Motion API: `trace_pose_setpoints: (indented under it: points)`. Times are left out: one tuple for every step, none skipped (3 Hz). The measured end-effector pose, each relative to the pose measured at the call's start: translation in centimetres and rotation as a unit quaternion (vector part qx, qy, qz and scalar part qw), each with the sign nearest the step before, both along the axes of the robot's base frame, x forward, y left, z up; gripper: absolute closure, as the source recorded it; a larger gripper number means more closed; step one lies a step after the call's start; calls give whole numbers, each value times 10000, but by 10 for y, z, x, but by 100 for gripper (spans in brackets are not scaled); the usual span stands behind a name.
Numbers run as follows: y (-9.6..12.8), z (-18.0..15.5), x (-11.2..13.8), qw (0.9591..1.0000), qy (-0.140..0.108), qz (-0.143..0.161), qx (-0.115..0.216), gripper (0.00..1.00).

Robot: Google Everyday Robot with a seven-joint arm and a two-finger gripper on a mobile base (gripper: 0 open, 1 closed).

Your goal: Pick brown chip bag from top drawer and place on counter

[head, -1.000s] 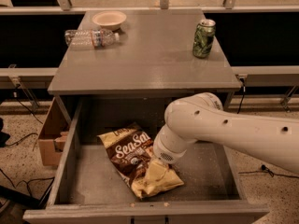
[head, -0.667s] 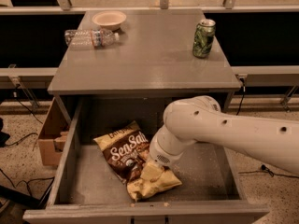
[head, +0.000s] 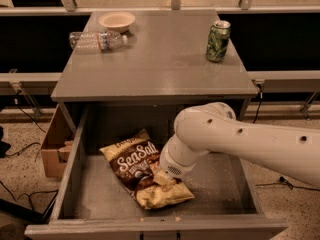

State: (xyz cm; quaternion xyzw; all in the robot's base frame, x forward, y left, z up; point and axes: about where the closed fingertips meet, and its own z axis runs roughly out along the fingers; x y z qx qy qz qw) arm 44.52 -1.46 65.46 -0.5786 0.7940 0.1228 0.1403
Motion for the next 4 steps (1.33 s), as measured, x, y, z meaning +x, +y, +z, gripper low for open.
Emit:
trace_pose_setpoints:
  points:
    - [0, 0, 0, 10000, 0, 0, 0, 100]
    - [-1, 0, -4, 10000, -29, -59, 27, 100]
    - [-2, 9, -17, 9997, -107, -206, -2, 100]
    - [-1, 36, -31, 9993, -153, -322, -146, 100]
